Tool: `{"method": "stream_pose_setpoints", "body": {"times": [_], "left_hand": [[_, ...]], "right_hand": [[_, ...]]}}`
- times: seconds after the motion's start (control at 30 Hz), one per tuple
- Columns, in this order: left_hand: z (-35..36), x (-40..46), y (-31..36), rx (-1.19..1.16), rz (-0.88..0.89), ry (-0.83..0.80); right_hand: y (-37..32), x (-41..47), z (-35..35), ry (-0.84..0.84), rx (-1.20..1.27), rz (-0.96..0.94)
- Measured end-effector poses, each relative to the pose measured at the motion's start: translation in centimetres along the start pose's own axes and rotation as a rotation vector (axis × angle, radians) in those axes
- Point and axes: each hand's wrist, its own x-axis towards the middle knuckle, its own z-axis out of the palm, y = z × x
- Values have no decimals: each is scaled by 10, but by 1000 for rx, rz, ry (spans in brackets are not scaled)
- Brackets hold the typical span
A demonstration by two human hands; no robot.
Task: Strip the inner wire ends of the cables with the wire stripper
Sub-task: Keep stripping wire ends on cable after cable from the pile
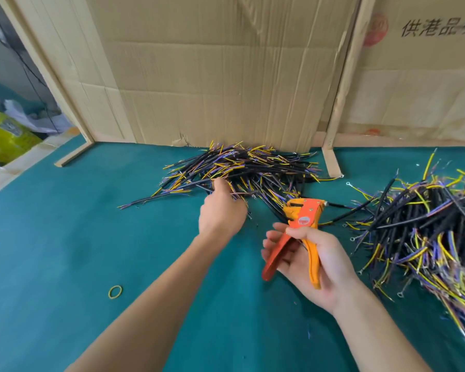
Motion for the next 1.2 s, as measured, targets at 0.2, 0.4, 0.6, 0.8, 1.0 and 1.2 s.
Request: {"method": "stream_pose_setpoints", "body": {"times": [0.2, 0.4, 0.6, 0.8, 1.0, 1.2], "left_hand": [[-2, 10, -31, 57, 187, 76], [0, -6, -25, -6, 348, 234], [10, -66, -34, -76, 431, 272], [15, -83, -49, -152, 506, 324], [20, -76, -45, 63, 601, 374], [14, -68, -44, -81, 551, 114]], "right_hand": [[0, -2, 1, -12, 17, 2], [0, -1, 2, -8, -4, 22], [1, -3, 1, -106, -97, 9], [1, -2, 1, -202, -131, 5], [-6, 1, -4, -160, -87, -54], [-15, 7, -7, -108, -30, -135]]}}
